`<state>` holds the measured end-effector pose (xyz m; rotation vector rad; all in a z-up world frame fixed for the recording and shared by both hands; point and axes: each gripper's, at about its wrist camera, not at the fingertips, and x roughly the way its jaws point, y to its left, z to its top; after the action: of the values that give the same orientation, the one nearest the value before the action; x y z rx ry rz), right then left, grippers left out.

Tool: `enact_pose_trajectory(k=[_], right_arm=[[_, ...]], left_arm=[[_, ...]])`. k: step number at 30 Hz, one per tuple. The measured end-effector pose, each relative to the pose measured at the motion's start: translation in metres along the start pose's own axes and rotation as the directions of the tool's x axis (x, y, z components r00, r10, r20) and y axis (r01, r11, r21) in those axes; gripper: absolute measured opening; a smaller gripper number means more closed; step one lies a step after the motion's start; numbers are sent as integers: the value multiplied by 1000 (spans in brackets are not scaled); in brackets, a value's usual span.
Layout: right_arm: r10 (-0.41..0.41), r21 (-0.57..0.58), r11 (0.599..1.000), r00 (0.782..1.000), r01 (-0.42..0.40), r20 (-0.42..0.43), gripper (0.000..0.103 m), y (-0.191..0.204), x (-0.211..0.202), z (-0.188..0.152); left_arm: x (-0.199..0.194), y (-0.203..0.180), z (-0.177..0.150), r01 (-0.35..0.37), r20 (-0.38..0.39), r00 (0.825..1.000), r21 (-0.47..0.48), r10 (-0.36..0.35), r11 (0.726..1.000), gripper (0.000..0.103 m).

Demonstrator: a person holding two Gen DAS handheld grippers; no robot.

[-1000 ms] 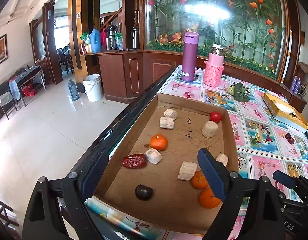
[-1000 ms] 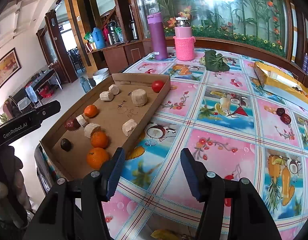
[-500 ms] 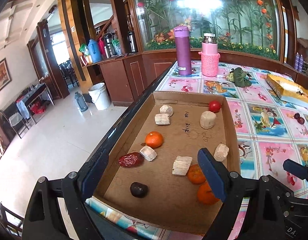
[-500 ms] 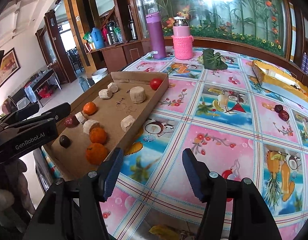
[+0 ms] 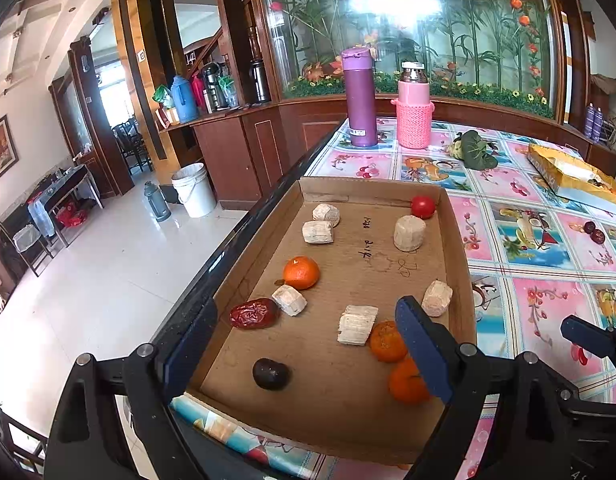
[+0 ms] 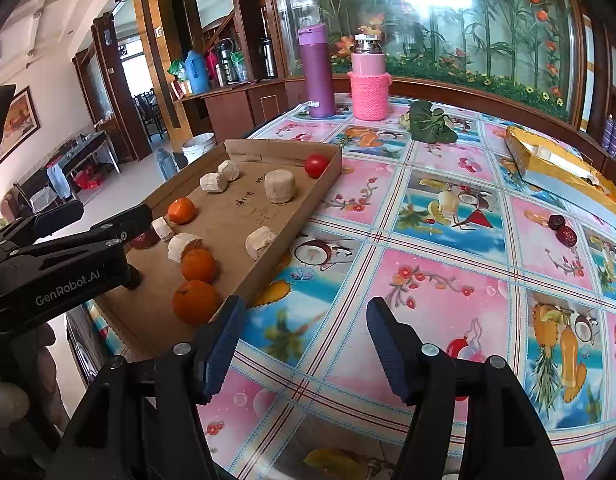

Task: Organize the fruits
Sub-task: 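Withdraw both open grippers from the tray toward the last dates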

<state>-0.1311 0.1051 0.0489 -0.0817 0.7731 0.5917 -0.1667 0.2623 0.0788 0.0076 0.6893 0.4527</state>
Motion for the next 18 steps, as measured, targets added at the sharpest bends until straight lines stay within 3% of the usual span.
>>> enact_pose_trajectory(k=[11, 15, 18], right_arm=[[-3, -2, 1000, 1000, 3, 0, 71, 0, 0, 0], [-23, 1, 1000, 1000, 23, 13, 71, -12, -7, 5], [-80, 41, 996, 996, 79, 31, 71, -50, -21, 17]], left_arm=[[-9, -2, 3, 5, 31, 1000, -2, -5, 1000, 90], [-15, -8, 17, 72, 46, 996, -5, -72, 997, 90], [-15, -25, 29, 151, 39, 988, 11, -152, 988, 90]])
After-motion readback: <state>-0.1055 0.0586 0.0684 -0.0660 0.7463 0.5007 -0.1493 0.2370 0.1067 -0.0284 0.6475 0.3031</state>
